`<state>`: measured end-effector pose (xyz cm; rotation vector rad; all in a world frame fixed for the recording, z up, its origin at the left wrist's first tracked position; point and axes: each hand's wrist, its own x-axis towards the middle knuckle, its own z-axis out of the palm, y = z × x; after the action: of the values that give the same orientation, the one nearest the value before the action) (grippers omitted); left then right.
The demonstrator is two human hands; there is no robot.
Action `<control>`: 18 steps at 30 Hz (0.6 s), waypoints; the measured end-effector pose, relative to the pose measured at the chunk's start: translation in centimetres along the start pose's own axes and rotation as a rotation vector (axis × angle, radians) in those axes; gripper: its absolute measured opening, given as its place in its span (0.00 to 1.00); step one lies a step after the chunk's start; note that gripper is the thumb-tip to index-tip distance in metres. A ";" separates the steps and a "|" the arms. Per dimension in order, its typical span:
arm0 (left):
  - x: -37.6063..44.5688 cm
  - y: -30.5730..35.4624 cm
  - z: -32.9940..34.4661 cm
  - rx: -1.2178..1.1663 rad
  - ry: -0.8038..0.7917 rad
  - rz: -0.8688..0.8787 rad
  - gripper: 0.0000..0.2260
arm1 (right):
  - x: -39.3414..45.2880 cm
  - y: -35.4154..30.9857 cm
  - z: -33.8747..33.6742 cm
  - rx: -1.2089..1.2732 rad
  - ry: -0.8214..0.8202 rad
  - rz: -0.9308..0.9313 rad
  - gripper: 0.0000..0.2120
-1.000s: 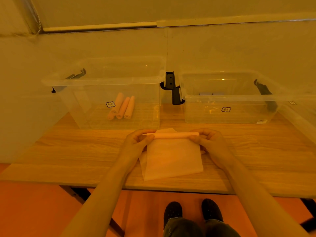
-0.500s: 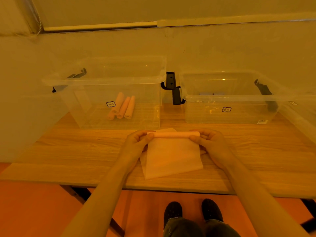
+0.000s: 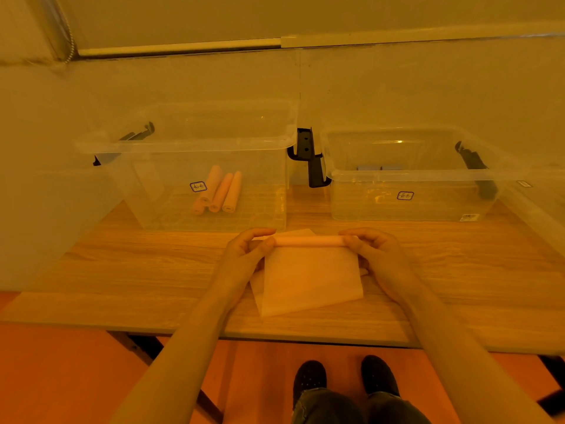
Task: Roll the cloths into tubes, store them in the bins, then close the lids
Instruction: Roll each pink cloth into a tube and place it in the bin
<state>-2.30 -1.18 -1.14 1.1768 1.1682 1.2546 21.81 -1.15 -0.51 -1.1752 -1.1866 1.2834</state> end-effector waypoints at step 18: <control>0.1 -0.1 -0.1 0.028 -0.009 0.016 0.06 | 0.2 0.2 0.0 0.034 0.005 -0.014 0.08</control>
<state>-2.36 -1.09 -1.27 1.2137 1.1756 1.2473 21.78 -0.99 -0.70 -1.1429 -1.1629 1.2846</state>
